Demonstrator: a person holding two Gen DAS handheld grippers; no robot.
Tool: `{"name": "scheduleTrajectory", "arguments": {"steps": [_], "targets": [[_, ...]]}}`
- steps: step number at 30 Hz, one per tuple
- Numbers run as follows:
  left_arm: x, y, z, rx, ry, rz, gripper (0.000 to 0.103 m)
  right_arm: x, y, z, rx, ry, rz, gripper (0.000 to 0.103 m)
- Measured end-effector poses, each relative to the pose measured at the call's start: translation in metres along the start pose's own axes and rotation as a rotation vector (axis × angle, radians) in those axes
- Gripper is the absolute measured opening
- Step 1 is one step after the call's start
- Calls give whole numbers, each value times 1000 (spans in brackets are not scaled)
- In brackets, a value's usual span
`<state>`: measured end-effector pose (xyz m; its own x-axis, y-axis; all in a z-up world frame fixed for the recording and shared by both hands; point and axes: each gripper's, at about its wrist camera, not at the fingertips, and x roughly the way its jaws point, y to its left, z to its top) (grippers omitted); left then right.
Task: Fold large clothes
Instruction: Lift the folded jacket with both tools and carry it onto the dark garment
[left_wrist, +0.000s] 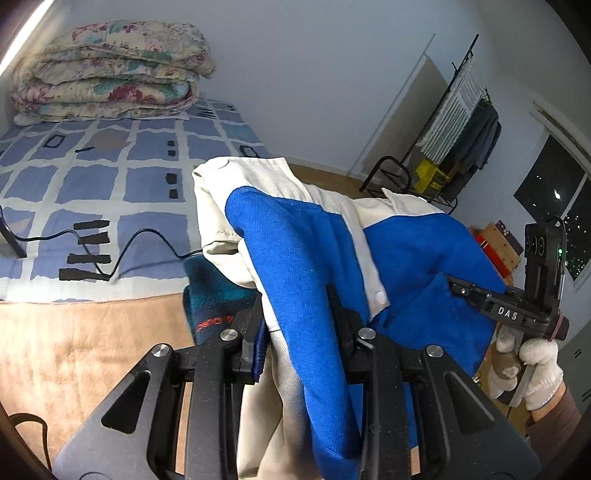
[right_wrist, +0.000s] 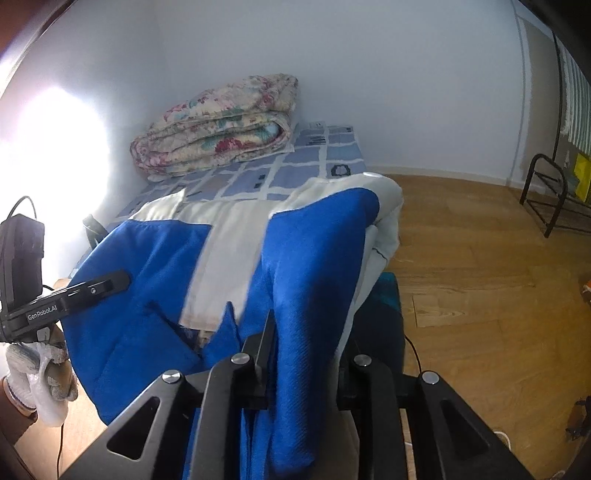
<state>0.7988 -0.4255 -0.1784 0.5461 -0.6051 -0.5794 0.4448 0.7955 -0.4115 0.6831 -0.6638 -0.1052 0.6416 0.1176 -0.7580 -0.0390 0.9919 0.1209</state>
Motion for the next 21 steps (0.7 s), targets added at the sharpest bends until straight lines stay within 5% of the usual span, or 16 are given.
{"name": "scheduleTrajectory", "arguments": {"steps": [14,21], "targets": [[9,-3,-14,59,6,65,33,26,-36,-26,109,52,-202,66],[8,0,-20,74,24,116,57,27,-33,-28,122,41,-252,76]]}}
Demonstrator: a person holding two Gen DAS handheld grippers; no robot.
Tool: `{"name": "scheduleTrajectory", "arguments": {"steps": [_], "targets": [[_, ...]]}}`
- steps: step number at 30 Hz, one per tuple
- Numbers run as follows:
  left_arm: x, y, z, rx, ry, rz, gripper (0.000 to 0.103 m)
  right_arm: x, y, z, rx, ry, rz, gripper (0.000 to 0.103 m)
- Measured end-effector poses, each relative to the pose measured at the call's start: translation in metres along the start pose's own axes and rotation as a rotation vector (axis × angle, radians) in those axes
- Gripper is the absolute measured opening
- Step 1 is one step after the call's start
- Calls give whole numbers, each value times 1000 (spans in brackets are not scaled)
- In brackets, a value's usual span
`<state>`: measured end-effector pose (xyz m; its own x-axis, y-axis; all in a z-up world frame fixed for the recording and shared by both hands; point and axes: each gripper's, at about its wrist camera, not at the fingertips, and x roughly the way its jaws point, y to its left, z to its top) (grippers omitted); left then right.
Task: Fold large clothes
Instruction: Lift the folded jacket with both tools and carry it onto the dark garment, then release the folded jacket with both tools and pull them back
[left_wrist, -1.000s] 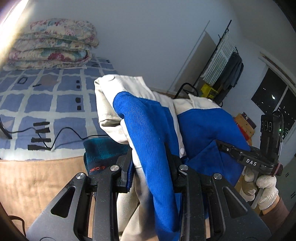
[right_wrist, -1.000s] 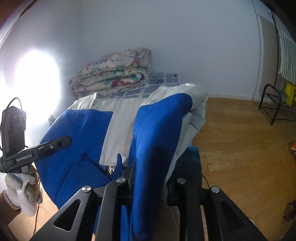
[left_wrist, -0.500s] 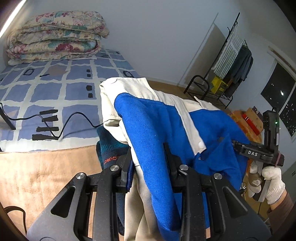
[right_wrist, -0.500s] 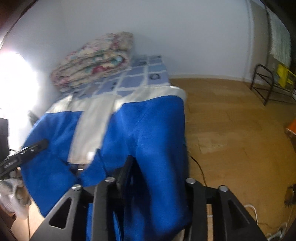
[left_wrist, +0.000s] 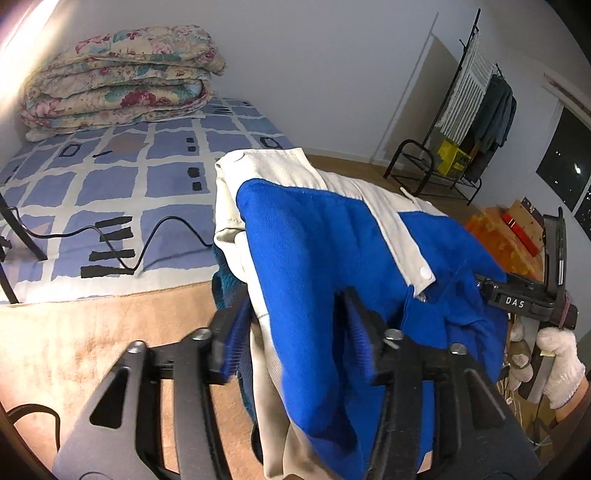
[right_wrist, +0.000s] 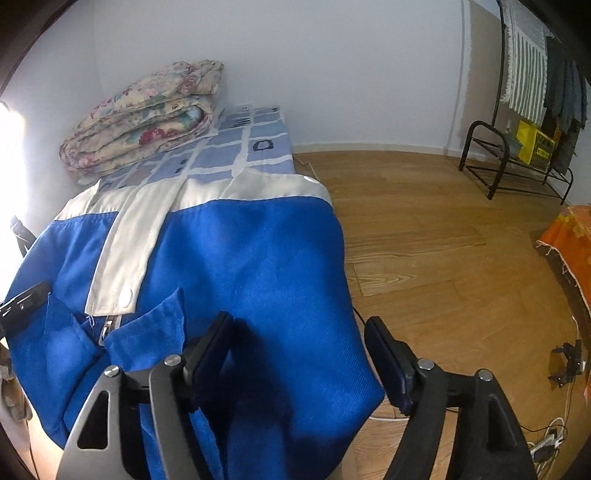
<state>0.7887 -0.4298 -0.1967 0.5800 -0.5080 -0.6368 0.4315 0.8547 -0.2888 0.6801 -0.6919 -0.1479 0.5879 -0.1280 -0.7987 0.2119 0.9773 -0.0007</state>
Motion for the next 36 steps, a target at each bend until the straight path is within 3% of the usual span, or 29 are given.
{"name": "scheduleTrajectory", "arguments": {"steps": [4,11,26,36], "targets": [[-9,-5,-3,35,-10,13,73,-5,9,1,-2,-12,-25,86],[-38,-16,-9,64,-28,11,80,-32,22,0,18,-60,-32,91],[-151,-26,-48,117,-113,-26,80,-130,74,-41,0,-176,-61,95],[-248,-39,-72,144,-170,-4,80,-202,121,-78,-36,-225,-10,96]]}}
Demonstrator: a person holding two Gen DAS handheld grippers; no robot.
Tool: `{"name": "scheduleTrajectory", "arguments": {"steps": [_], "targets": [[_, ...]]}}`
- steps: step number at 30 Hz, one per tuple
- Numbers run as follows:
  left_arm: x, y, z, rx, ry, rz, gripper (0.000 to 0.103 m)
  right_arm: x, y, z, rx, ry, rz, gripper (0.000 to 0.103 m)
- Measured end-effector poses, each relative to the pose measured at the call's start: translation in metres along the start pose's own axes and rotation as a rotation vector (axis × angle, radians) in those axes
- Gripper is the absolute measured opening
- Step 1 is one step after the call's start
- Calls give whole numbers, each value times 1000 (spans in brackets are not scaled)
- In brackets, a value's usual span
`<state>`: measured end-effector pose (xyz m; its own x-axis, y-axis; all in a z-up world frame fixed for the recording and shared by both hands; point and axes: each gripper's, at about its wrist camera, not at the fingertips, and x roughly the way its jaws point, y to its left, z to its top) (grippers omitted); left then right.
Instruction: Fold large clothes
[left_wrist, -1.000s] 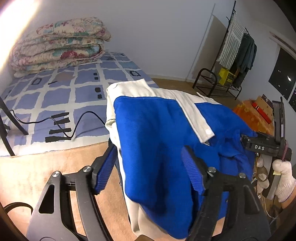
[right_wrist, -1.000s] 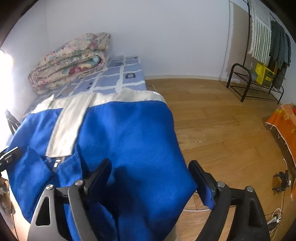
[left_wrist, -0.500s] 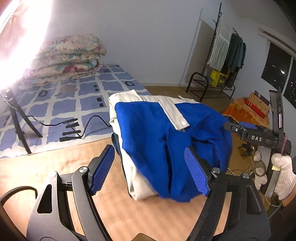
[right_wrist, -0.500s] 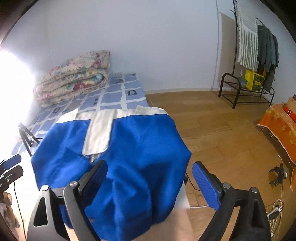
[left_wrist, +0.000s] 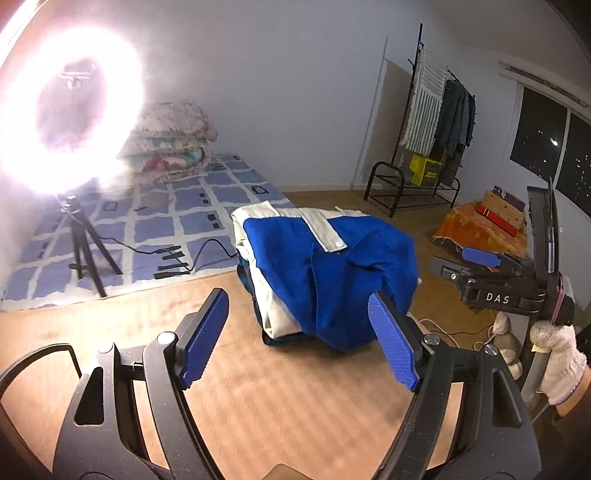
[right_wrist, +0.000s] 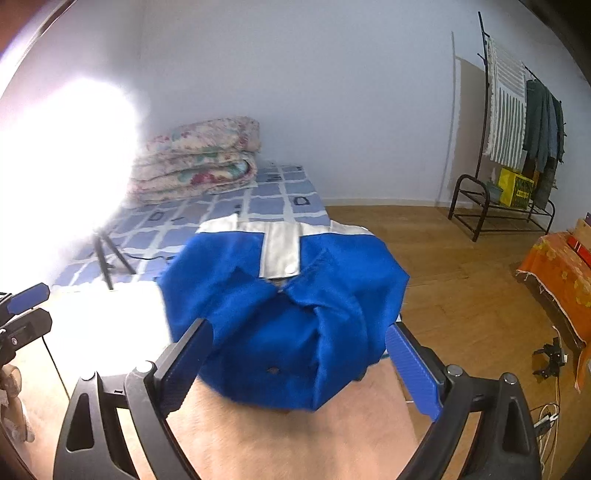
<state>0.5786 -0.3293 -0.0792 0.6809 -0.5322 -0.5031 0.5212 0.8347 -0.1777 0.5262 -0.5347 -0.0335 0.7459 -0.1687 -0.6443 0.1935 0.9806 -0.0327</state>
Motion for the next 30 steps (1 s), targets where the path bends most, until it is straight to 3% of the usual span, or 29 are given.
{"name": "scheduleTrajectory", "arguments": {"steps": [9,12,18,24,30], "targets": [[-120,-24,-11,36,-73,49,81,-105,41,-9,-23,-66,31,103],[-166,-35,-20,45,-102,59,89,-139,54,-15,-33,-79,47,103],[-247,-51,-40,49,-141,76,90,-213,81,-34,-44,-120,65,103],[-307,-67,-62,49,-181,97,97,-280,102,-60,-40,-169,69,103],[-347,-77,-88,42,-213,114,102,-316,109,-91,-9,-201,64,103]]}}
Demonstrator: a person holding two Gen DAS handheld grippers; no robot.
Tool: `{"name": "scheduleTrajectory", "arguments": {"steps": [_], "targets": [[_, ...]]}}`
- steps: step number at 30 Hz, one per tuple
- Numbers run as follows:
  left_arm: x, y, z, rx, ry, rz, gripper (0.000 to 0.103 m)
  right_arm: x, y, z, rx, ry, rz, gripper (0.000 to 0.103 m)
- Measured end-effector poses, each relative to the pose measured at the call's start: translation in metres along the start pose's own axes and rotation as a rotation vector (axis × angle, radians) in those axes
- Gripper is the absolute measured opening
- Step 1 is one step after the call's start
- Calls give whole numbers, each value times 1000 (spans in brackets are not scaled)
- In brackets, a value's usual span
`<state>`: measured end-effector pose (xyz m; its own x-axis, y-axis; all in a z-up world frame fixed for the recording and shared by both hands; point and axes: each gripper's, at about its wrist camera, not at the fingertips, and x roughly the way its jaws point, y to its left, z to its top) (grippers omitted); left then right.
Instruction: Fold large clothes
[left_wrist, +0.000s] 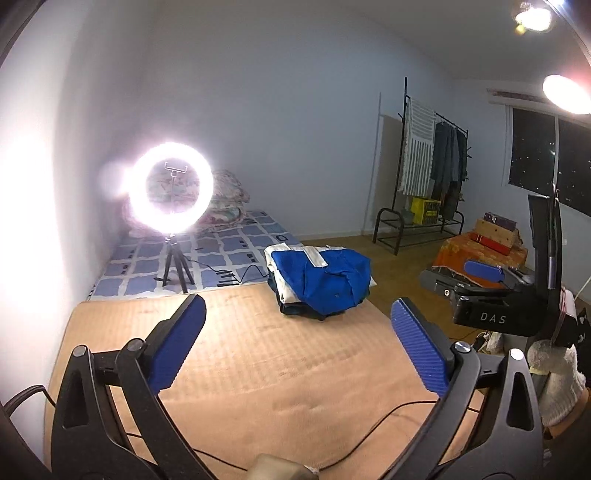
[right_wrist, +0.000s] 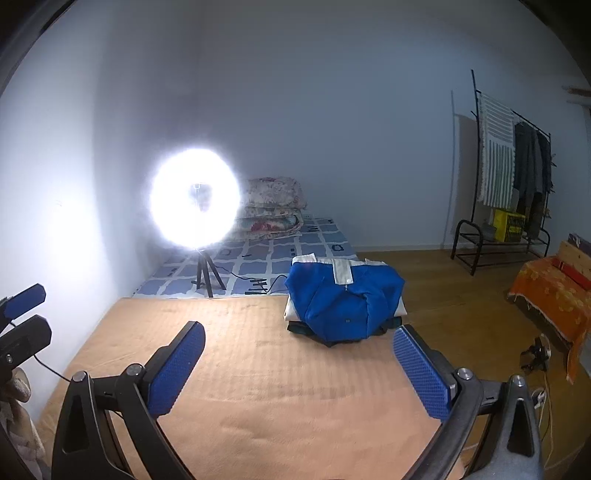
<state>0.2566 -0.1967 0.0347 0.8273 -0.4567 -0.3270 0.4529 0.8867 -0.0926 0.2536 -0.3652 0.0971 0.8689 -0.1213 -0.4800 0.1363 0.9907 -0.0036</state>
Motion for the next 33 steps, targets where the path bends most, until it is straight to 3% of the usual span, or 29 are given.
{"name": "scheduleTrajectory", "arguments": {"steps": [7,17,20,33], "targets": [[-17,-6,-15,6,14,14,103,-16,-2,-22,34,-1,0,103],[-11,-11,-47,15,26,71,103,-19,-11,-51,69,-34,-52,103],[-3,-10,-55,41,68,91,103,-15,-10,-55,58,-26,-54,103],[3,-3,-79,51,93,134,103,-6,4,-77,-15,19,-61,103]]}}
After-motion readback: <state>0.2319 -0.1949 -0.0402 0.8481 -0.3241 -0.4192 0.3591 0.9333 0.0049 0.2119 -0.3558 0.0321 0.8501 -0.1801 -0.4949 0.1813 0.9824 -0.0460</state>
